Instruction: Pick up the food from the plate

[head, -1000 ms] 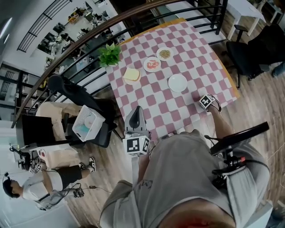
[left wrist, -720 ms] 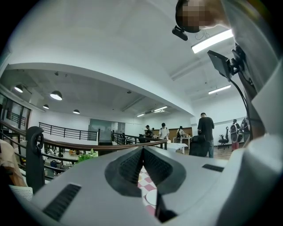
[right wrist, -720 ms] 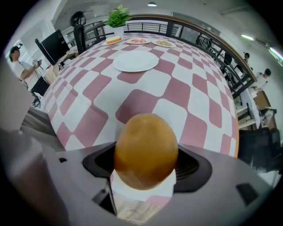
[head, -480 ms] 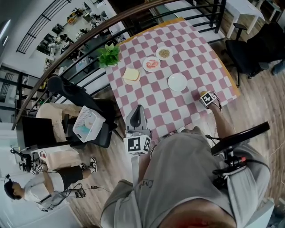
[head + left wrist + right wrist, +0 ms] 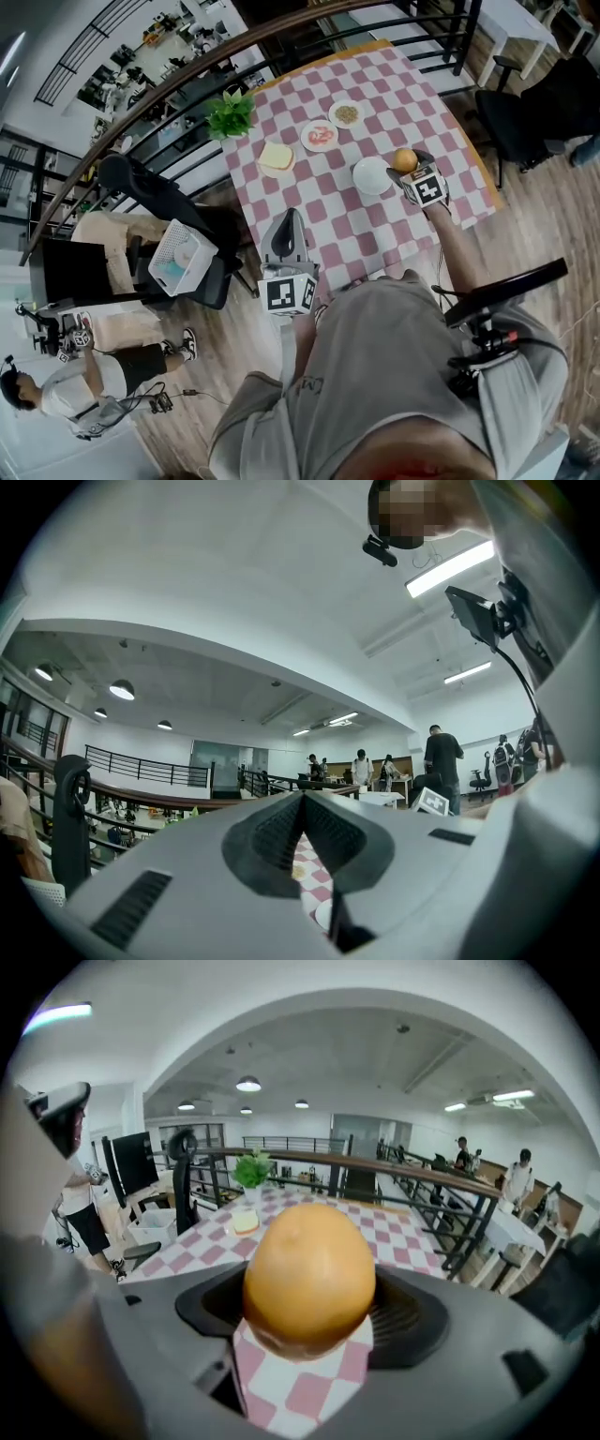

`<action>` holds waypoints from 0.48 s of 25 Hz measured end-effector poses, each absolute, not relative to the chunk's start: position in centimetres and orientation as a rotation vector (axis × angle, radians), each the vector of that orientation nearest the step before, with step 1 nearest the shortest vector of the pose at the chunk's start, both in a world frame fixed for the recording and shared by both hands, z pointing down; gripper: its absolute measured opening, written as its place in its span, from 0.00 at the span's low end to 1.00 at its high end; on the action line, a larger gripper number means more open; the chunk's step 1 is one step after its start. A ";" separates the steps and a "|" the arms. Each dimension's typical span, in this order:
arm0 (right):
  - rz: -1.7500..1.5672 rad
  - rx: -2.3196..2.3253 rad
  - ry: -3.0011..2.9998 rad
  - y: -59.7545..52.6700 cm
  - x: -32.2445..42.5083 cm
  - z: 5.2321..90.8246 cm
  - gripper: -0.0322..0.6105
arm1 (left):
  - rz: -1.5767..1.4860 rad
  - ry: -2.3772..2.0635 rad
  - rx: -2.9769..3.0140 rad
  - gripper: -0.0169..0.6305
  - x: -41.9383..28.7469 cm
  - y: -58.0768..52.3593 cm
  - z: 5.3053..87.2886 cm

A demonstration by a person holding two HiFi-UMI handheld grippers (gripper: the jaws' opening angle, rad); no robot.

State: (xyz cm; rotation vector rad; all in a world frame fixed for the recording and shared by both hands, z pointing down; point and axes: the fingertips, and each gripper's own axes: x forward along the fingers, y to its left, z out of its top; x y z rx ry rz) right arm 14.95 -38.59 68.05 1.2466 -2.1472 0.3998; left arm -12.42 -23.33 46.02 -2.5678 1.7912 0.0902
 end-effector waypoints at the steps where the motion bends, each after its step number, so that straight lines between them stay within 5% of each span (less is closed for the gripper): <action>1: 0.353 1.249 -2.189 -38.9 13.6 66.0 0.60 | 0.097 1.784 -2.561 0.04 -12.4 -23.4 45.5; 7: 0.202 1.105 -2.183 -39.3 8.9 63.6 0.60 | 0.110 1.801 -2.507 0.04 -12.9 -23.2 44.4; 12: 0.503 0.969 -1.845 -36.8 15.7 81.9 0.60 | 0.079 1.873 -2.512 0.04 -14.0 -21.9 46.0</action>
